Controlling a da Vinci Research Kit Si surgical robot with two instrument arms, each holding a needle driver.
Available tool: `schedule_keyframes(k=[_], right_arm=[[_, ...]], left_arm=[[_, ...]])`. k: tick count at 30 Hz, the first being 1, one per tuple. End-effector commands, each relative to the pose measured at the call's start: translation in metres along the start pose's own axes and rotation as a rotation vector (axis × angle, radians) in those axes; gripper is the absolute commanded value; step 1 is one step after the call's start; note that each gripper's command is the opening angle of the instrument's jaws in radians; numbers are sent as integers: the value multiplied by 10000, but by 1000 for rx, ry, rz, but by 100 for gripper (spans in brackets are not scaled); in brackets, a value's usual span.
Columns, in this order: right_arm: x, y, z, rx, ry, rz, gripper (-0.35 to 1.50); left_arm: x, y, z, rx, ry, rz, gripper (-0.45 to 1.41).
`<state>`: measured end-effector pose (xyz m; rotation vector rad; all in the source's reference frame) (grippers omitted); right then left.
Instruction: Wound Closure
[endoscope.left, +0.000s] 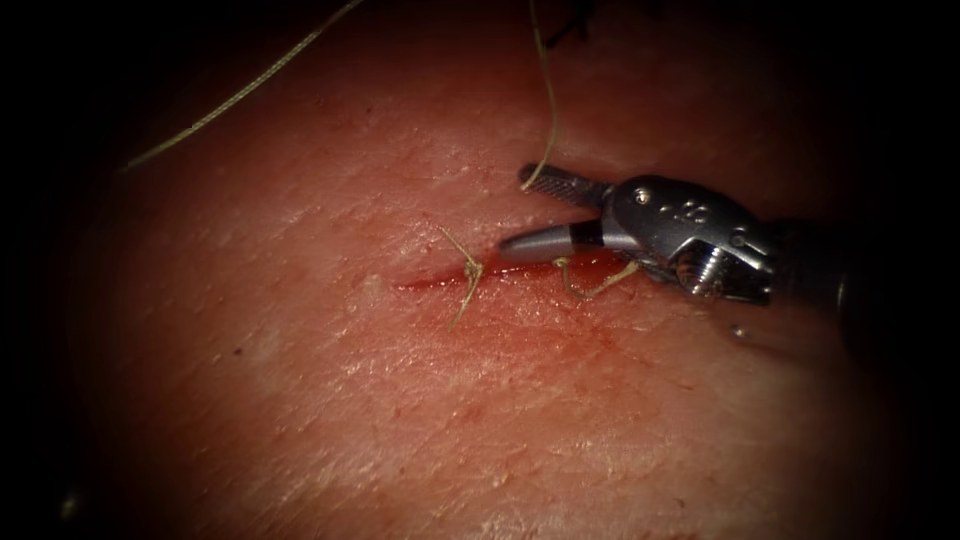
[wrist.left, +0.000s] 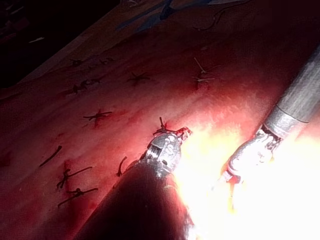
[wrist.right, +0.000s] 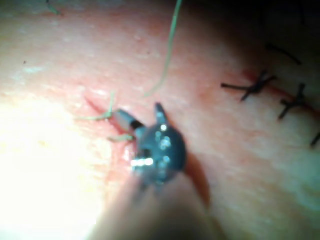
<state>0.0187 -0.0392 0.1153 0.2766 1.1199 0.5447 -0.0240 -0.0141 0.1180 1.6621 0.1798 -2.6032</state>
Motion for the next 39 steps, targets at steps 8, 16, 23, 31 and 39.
schedule_keyframes(k=[8,16,23,31,39], right_arm=[[-2,0,7,8,-3,-2,148],[-5,10,-26,-13,-10,-3,148],[-4,20,-85,-64,0,22,148],[-2,19,-144,-119,-1,35,148],[-8,13,-151,-119,-1,22,148]], left_arm=[[-3,-5,7,7,0,3,-45],[-29,-6,-20,17,-19,15,-45],[-86,-8,-26,66,-57,-22,-45],[-168,16,15,93,-63,-131,-28],[-201,45,30,63,-48,-239,76]])
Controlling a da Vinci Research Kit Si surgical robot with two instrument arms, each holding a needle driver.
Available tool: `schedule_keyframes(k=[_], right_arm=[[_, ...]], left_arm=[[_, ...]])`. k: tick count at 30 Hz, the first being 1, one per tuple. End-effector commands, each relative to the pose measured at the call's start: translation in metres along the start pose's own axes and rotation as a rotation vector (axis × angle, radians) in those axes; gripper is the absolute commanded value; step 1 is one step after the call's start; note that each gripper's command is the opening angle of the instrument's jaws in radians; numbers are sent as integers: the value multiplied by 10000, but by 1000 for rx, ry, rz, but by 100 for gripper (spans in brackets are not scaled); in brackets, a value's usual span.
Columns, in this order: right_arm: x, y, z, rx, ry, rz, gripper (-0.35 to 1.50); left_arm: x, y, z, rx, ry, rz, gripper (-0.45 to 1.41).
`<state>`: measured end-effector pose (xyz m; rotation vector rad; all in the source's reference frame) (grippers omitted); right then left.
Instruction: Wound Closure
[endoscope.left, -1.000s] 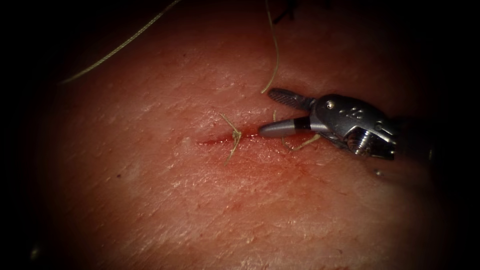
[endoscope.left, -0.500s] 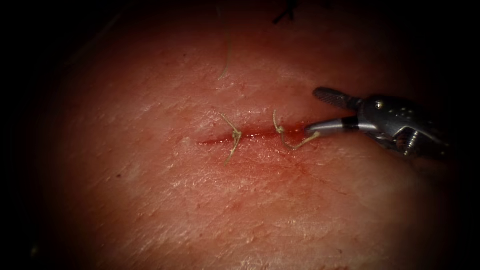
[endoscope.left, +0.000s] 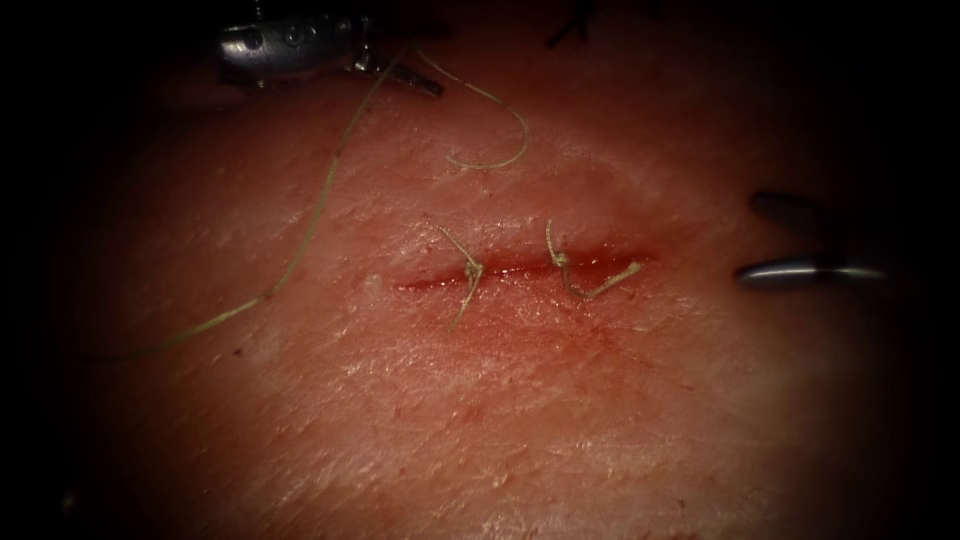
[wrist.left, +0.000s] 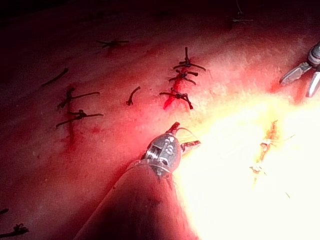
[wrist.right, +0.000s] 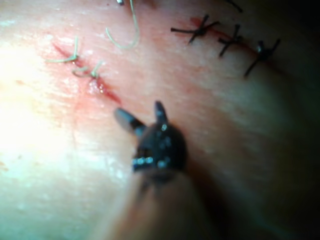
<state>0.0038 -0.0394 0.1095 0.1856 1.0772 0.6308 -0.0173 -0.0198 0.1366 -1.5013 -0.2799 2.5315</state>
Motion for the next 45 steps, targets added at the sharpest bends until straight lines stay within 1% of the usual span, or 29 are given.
schedule_keyframes(k=[1,2,4,5,12,15,16,17,19,24,25,26,28,29,31,33,34,35,37,39,40,41,42,45], right_arm=[[-4,0,9,2,2,-3,148],[-6,-2,10,3,4,-10,148],[-7,-3,11,2,4,-11,148],[-9,-5,13,8,7,-12,148],[-12,-11,18,18,15,-15,148],[-14,-14,17,21,16,-17,148],[-14,-14,17,21,16,-17,148],[-15,-16,17,24,14,-18,148],[-15,-17,16,24,14,-18,148],[-15,-19,15,24,14,-18,148],[-15,-19,15,24,14,-18,148],[-16,-20,15,24,14,-18,148],[-17,-20,15,25,12,-20,148],[-17,-20,15,25,12,-20,148],[-17,-20,15,24,12,-20,148],[-18,-21,15,24,12,-21,148],[-18,-21,14,24,12,-21,148],[-20,-22,14,25,13,-23,148],[-21,-23,13,25,13,-24,148],[-22,-24,11,27,13,-25,148],[-23,-24,9,28,11,-26,148],[-24,-24,7,29,14,-32,148],[-24,-24,7,29,14,-32,148],[-25,-23,5,31,18,-38,148]], left_arm=[[-5,-2,6,-4,4,-2,79],[-11,6,3,-11,6,-5,79],[-14,9,1,-12,7,-1,79],[-22,15,-5,-18,8,-4,76],[-41,27,-18,-26,10,5,73],[-52,30,-37,-19,4,2,69],[-52,30,-37,-19,4,2,69],[-58,32,-48,-8,-3,1,64],[-67,34,-60,0,-8,-11,61],[-93,47,-86,3,-15,-55,59],[-93,47,-86,3,-15,-55,59],[-98,49,-90,0,-20,-68,59],[-112,55,-103,-18,-67,-105,63],[-112,55,-103,-18,-67,-105,63],[-114,53,-111,-12,-114,-102,66],[-108,45,-120,13,-132,-116,64],[-103,41,-125,25,-126,-127,61],[-79,26,-141,83,-88,-144,52],[-56,20,-152,116,-48,-140,42],[-29,19,-164,154,6,-151,37],[-17,21,-169,162,32,-157,37],[11,25,-178,168,85,-174,37],[11,25,-178,168,85,-174,37],[63,37,-192,166,177,-221,37]])
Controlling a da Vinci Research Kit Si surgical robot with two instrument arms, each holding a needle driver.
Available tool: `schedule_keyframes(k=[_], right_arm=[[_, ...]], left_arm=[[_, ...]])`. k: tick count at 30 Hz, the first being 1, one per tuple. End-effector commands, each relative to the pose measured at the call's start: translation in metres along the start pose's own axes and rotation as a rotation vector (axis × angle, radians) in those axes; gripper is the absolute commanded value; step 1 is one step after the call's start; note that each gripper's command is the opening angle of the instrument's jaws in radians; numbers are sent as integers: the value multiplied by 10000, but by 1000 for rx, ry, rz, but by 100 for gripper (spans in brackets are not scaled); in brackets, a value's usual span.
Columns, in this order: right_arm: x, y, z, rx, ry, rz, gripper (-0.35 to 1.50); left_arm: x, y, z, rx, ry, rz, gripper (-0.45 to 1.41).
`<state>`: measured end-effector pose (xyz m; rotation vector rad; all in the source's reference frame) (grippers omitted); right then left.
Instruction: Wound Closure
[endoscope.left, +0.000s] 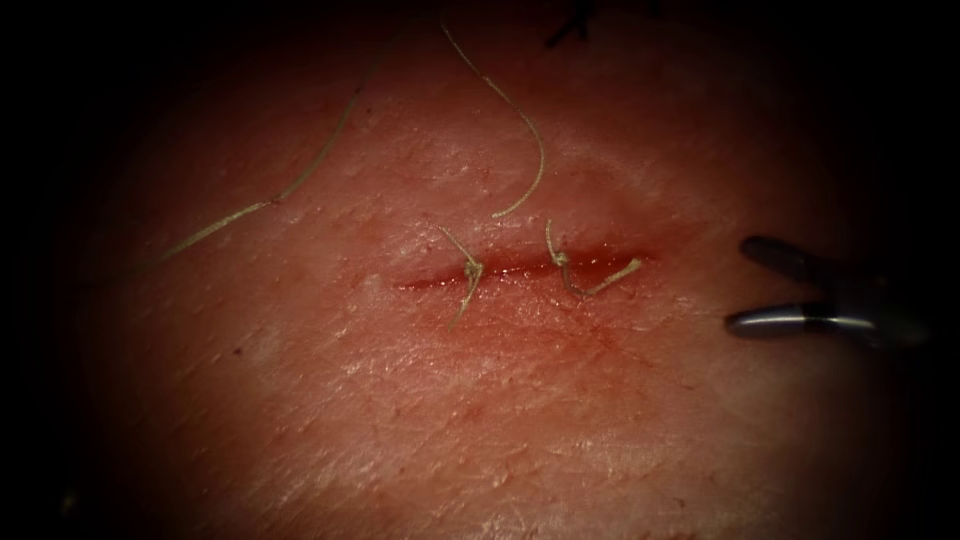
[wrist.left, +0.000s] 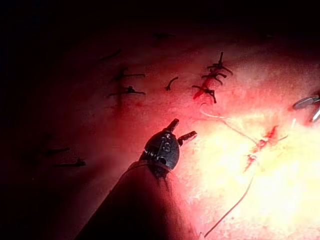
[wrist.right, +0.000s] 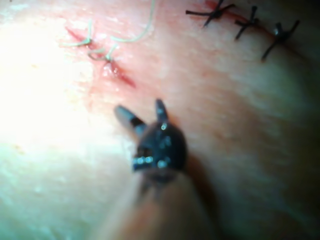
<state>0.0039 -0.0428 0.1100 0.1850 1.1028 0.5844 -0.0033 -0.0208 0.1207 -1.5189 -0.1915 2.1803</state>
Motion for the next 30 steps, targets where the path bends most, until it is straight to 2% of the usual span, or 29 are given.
schedule_keyframes(k=[1,5,6,7,9,12,13,21,22,24,27,28,30], right_arm=[[-3,3,6,5,3,-7,148],[-2,3,8,-6,3,-6,148],[-1,4,9,-8,3,-4,148],[-1,4,9,-8,3,-4,148],[1,4,12,-11,5,-8,148],[3,2,17,-17,5,-6,148],[3,2,17,-17,5,-6,148],[6,1,19,-19,4,-3,148],[8,1,19,-19,3,0,148],[9,1,19,-19,3,0,148],[11,-3,20,-21,9,2,148],[12,-6,21,-25,8,3,148],[12,-6,21,-25,8,3,148]], left_arm=[[18,6,5,-23,47,-18,37],[78,44,12,-80,123,-59,39],[102,66,23,-103,139,-70,59],[102,66,23,-103,139,-70,59],[117,83,36,-125,155,-73,74],[132,116,71,-152,185,-65,86],[132,116,71,-152,185,-65,86],[118,159,152,-222,124,-34,88],[100,165,181,-205,71,-10,86],[93,166,189,-202,52,-2,86],[67,169,213,-193,-10,25,81],[49,171,227,-190,-46,43,79],[41,172,233,-188,-58,51,78]])
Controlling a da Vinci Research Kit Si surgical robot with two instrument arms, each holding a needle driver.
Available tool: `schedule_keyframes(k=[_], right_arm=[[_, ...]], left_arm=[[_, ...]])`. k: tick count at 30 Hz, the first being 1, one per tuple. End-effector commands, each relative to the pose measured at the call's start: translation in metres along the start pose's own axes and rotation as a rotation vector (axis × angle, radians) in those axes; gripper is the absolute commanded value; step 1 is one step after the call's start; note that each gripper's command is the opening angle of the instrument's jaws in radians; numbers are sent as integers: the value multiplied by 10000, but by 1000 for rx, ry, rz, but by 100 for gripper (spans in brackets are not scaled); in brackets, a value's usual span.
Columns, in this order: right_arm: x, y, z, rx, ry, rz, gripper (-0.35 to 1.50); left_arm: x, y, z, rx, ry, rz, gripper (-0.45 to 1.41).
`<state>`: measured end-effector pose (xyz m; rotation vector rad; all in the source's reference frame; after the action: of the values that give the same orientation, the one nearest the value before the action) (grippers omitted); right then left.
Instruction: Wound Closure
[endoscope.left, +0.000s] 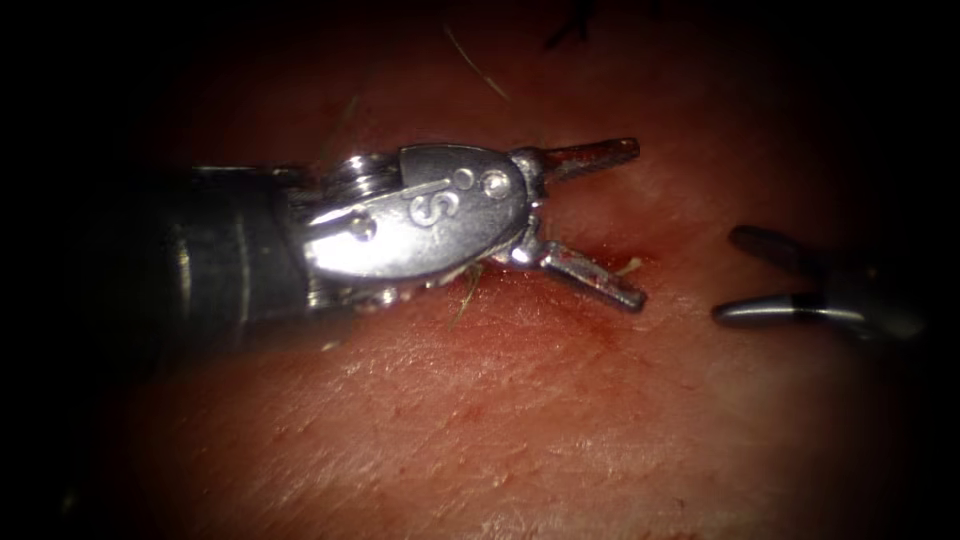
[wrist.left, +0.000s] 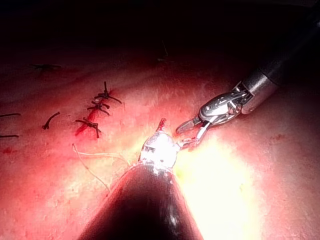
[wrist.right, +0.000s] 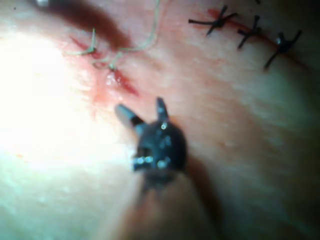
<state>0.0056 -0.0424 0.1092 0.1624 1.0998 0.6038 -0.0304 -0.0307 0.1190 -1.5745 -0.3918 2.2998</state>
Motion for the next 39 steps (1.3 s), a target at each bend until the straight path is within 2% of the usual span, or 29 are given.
schedule_keyframes(k=[1,4,7,15,19,20,21,22,27,31,35,39], right_arm=[[-2,-1,9,1,3,-7,148],[0,-2,11,-1,2,-6,148],[0,-3,12,1,3,-5,148],[1,-9,14,7,5,-10,148],[2,-10,13,7,5,-10,148],[2,-10,13,7,5,-9,148],[2,-10,13,7,5,-9,148],[2,-10,13,7,5,-9,148],[2,-13,14,5,6,-15,148],[-1,-18,22,12,11,-24,148],[-8,-29,47,4,-9,-58,148],[-6,-34,71,-16,30,-81,148]], left_arm=[[-9,-3,12,0,-13,10,76],[-36,-1,34,0,-67,27,68],[-50,-3,44,-4,-103,31,68],[-70,-14,60,-5,-142,10,54],[-82,-17,66,-23,-171,1,21],[-83,-17,65,-28,-172,3,-8],[-83,-17,65,-28,-172,3,-8],[-85,-17,64,-47,-182,4,-45],[-80,-21,54,-97,-173,8,-45],[-72,-28,46,-72,-181,6,-45],[-68,-33,49,-63,-182,3,-45],[-69,-35,53,-60,-183,-3,-45]])
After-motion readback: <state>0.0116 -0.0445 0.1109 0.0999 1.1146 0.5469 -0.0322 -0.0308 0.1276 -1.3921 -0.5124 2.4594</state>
